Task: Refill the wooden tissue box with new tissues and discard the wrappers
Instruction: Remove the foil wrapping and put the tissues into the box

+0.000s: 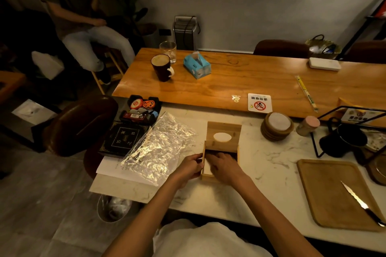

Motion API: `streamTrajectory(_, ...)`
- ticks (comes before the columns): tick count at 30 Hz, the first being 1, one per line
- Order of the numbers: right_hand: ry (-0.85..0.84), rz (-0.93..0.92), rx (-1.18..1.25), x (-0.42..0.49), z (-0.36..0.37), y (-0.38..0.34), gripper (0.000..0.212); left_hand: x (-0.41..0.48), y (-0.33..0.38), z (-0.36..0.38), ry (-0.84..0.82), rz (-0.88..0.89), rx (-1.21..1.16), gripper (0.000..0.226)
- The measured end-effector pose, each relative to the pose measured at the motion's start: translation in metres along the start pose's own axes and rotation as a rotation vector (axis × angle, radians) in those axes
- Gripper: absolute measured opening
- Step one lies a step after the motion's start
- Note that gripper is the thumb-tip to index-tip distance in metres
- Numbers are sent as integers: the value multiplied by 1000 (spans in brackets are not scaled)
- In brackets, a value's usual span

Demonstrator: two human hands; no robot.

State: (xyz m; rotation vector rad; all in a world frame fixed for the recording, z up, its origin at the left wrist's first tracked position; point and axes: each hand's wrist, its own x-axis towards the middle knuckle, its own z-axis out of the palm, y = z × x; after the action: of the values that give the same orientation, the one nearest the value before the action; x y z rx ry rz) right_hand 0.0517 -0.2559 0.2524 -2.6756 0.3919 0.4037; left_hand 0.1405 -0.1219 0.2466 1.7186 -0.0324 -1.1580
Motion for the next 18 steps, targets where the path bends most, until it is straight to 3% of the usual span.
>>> streamTrajectory(9,95,-30,155,-7,-10,-3,44,-6,3,-2,-38,6,22,48)
streamTrajectory(11,212,35,247,-17,-15,-1,37,-8,4,-3,-51,8,13,47)
streamTrajectory(13,478,153,340,-31,-19,4,25,-8,3,-4,-57,10,4,47)
streamTrajectory(15,663,311,579,-42,-18,15,23,-10,4,-4,-58,21,-8,48)
streamTrajectory(16,630,401,796,-46,-17,21,32,-11,4,-3,-57,29,-18,47)
streamTrajectory(18,394,530,1340,-48,-12,32,57,-12,5,2,-64,54,-76,39)
